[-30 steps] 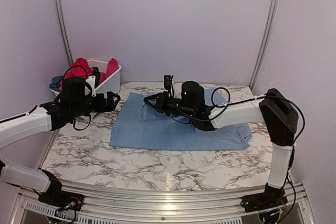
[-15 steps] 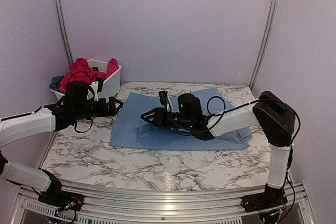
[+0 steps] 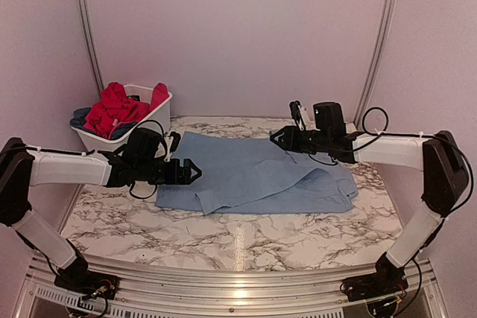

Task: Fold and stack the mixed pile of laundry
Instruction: Smooth out the 1/3-folded shirt at the center of the board.

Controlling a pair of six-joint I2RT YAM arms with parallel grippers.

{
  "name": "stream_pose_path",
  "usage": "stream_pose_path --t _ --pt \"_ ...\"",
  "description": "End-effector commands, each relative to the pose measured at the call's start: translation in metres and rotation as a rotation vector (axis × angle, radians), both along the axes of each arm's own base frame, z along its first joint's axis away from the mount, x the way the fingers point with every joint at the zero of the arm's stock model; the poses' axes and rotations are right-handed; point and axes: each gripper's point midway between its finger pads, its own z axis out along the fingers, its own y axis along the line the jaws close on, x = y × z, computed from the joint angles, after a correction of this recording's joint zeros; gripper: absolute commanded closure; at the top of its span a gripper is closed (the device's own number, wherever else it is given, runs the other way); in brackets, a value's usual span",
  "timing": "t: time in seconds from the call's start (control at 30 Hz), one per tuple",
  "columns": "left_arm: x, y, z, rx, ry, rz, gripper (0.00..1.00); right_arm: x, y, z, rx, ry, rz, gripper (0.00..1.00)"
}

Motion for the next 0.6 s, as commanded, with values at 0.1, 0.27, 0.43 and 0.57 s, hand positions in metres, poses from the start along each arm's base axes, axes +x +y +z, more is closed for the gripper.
stream_pose_path --t 0.1,0.27,0.43,0.57 --pt "-0.026 -0.031 -0.024 -0.114 0.174 -0.002 0.19 -0.008 -0.062 -0.061 -0.238 0.107 -0.08 0.63" --pt "-0.033 -0.037 -0.048 -0.113 0.258 0.033 0.28 -0.012 -0.089 -0.078 -0.268 0.149 -0.118 0.64" --pt "-0.027 -0.032 -0.062 -0.095 0.284 0.102 0.36 -0.016 -0.102 -0.09 -0.279 0.176 -0.142 0.64" --pt "-0.022 -0.035 -0.071 -0.1 0.301 0.126 0.39 -0.019 -0.106 -0.099 -0.289 0.192 -0.148 0.64"
